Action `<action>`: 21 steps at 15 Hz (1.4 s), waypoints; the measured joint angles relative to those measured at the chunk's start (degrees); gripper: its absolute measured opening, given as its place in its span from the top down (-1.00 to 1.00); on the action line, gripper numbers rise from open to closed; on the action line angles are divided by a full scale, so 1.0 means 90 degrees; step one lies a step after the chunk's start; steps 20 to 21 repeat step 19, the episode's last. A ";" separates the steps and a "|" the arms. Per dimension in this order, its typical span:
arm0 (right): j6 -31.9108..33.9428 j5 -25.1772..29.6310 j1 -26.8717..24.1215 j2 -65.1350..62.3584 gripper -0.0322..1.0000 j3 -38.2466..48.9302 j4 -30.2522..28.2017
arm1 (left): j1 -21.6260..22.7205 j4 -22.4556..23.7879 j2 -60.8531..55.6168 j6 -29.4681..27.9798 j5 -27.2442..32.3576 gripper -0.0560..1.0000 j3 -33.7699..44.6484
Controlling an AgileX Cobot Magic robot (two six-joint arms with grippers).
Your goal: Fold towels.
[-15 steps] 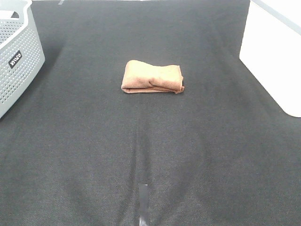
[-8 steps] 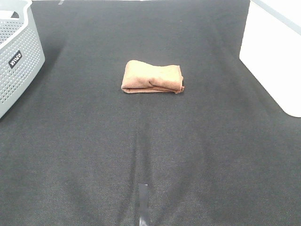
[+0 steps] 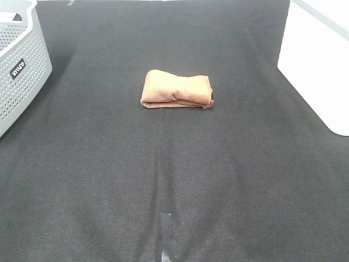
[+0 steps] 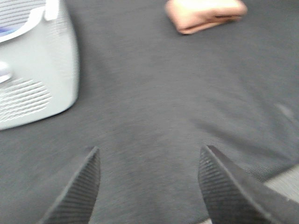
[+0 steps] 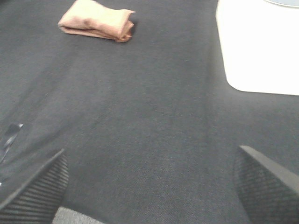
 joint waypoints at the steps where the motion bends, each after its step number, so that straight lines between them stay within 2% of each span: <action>1: 0.0000 0.0000 -0.0248 0.0000 -0.79 0.0000 0.0006 | 0.0382 0.0000 0.0000 0.0000 0.0000 -0.23 0.0000; 2: 0.0000 0.0000 -0.0439 0.0000 -0.79 0.0000 0.0006 | 0.0726 0.0000 0.0000 0.0000 0.0000 -0.23 0.0000; 4: 0.0000 0.0000 -0.0560 0.0000 -0.79 0.0000 0.0006 | 0.0961 0.0000 0.0000 0.0000 0.0000 -0.23 0.0000; 21: 0.0000 0.0000 -0.0560 0.0000 -0.79 0.0006 0.0006 | 0.0974 0.0000 0.0000 0.0000 0.0000 -0.23 0.0000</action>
